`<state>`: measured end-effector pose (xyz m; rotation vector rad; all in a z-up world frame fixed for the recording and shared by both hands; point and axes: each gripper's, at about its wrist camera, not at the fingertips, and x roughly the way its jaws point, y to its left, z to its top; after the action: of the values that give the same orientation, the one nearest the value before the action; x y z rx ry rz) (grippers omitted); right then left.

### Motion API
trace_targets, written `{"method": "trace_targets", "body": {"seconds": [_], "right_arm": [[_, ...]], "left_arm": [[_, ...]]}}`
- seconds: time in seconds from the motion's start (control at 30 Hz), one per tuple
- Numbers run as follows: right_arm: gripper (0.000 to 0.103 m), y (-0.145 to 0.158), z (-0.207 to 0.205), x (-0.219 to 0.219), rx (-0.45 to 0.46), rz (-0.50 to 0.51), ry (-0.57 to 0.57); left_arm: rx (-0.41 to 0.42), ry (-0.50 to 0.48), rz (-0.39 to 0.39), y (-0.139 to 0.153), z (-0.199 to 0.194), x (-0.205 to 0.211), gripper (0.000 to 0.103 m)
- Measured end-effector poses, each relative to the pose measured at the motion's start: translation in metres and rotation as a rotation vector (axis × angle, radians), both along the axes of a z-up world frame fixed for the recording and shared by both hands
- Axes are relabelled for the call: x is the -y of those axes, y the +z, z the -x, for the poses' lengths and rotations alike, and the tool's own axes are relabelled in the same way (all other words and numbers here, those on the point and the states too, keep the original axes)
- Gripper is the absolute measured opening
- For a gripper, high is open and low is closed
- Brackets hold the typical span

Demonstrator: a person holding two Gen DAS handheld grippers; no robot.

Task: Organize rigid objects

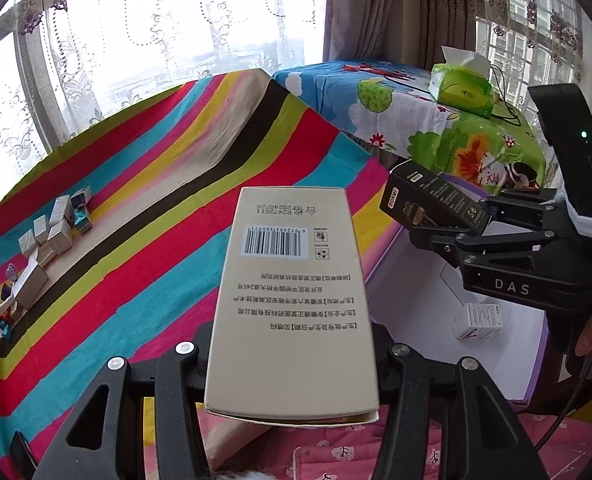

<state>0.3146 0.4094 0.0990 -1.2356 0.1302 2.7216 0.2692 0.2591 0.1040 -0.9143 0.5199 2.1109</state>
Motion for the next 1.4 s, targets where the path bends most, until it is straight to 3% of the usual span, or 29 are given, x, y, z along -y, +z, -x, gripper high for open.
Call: {"method": "trace_targets", "body": {"seconds": [0.27, 0.67, 0.93, 1.0, 1.07, 1.1, 1.13, 1.3, 1.4], "right_arm": [[0.043, -0.004, -0.025, -0.049, -0.006, 0.004, -0.133], [0.043, -0.01, -0.059, -0.107, 0.021, -0.037, -0.285], [0.043, -0.014, -0.077, -0.123, 0.031, -0.033, -0.332], [0.044, -0.019, -0.076, -0.125, 0.049, -0.015, -0.317], [0.054, -0.022, -0.075, -0.128, 0.065, -0.011, -0.332], [0.064, -0.022, -0.076, -0.13, 0.064, -0.008, -0.349], [0.068, -0.022, -0.078, -0.132, 0.056, -0.001, -0.361], [0.069, -0.006, -0.073, -0.124, 0.01, -0.005, -0.338], [0.07, 0.001, -0.058, -0.111, -0.007, 0.007, -0.3]], "left_arm": [[0.008, -0.123, 0.014, 0.005, -0.024, -0.05, 0.052], [0.128, -0.275, 0.089, -0.032, -0.056, -0.11, 0.052], [0.296, -0.255, -0.036, -0.039, -0.046, -0.106, 0.054], [0.325, -0.261, -0.072, -0.037, -0.044, -0.106, 0.067], [0.345, -0.247, -0.119, -0.033, -0.038, -0.101, 0.081], [0.349, -0.23, -0.139, -0.031, -0.033, -0.097, 0.081], [0.345, -0.208, -0.154, -0.028, -0.027, -0.092, 0.081], [0.228, 0.004, -0.148, -0.025, 0.021, -0.052, 0.083], [0.2, 0.16, -0.138, -0.035, 0.059, -0.011, 0.083]]}}
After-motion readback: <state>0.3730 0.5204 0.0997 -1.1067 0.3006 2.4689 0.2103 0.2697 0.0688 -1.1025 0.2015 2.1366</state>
